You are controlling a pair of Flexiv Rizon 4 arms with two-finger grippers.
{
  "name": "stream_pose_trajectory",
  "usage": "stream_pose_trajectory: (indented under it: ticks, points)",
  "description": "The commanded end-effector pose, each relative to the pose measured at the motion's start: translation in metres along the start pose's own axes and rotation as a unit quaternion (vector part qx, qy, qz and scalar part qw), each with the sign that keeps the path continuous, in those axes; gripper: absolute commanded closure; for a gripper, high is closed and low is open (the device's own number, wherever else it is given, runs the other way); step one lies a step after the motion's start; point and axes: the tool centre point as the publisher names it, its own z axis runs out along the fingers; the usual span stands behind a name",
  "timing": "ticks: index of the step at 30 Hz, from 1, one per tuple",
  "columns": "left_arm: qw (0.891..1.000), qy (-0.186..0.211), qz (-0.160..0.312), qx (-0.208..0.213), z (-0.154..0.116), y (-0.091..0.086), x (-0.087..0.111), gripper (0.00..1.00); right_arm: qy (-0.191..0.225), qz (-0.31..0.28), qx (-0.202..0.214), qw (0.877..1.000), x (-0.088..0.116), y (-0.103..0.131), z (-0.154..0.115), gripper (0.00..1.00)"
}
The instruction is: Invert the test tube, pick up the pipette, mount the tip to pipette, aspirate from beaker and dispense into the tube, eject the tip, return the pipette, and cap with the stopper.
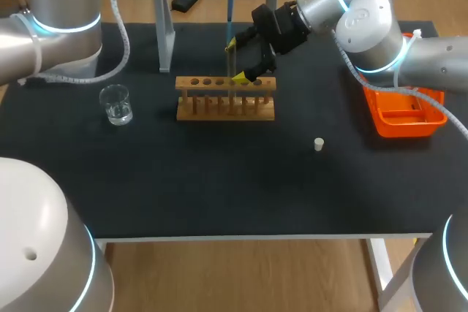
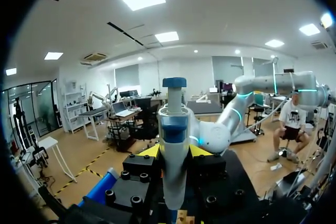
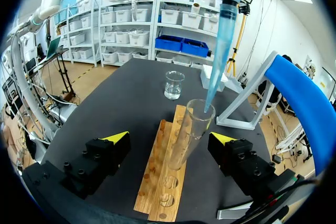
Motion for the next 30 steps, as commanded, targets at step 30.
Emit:
stream_pose_trajectory:
  ticks: [30]
  points:
    - [0.999, 0.039, -0.004, -0.022, 0.0011, 0.006, 0.0049, 1.0, 0.001, 0.0, 0.0, 1.0, -0.0003, -0.0002, -0.0006, 0.0]
